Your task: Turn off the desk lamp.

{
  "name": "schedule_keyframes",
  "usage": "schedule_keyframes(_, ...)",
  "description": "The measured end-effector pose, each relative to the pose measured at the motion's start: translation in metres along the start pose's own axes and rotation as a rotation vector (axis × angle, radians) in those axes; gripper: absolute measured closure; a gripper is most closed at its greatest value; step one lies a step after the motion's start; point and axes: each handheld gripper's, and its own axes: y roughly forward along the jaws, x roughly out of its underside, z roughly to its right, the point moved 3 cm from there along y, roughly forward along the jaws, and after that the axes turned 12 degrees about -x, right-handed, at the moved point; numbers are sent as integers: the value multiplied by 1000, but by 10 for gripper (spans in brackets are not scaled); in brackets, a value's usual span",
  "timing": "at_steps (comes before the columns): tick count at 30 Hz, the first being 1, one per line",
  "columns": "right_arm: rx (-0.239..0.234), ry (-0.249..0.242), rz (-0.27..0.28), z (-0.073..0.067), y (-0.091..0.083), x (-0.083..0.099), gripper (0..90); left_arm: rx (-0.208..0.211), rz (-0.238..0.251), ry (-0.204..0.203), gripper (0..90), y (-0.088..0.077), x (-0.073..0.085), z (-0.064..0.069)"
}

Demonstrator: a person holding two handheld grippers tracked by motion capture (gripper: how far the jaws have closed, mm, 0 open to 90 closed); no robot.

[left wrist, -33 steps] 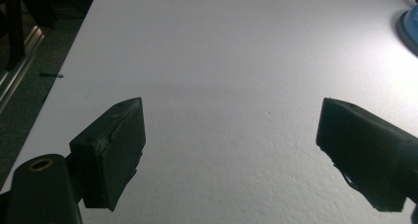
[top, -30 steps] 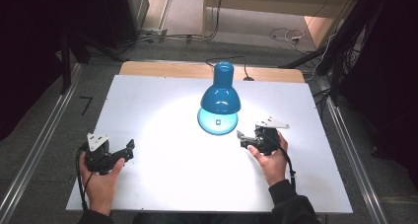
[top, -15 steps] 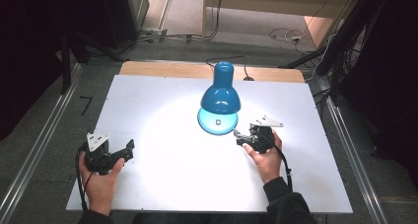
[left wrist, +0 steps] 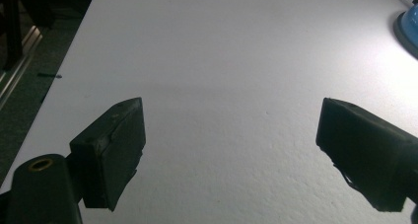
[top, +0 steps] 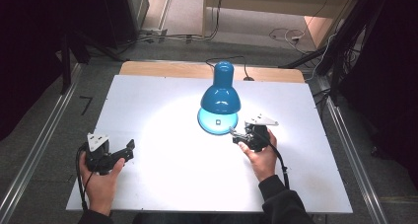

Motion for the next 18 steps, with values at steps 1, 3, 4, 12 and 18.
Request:
schedule_keyframes(1,-5,1,-2,-1,1,0,333,0,-1,-1,121,0,0,0)
schedule_keyframes(3,-5,-2,-4,-1,2,0,335,0,-1,-1,121,0,0,0)
schedule_keyframes(4,-5,-2,-5,-2,3,0,336,1,0,-1,121,0,0,0)
schedule_keyframes(12,-3,-20,8,-4,7,-1,403,2,-6,2,128,1,0,0)
schedule_keyframes(18,-31,-27,13,-6,10,-1,514,3,-3,0,128,0,0,1)
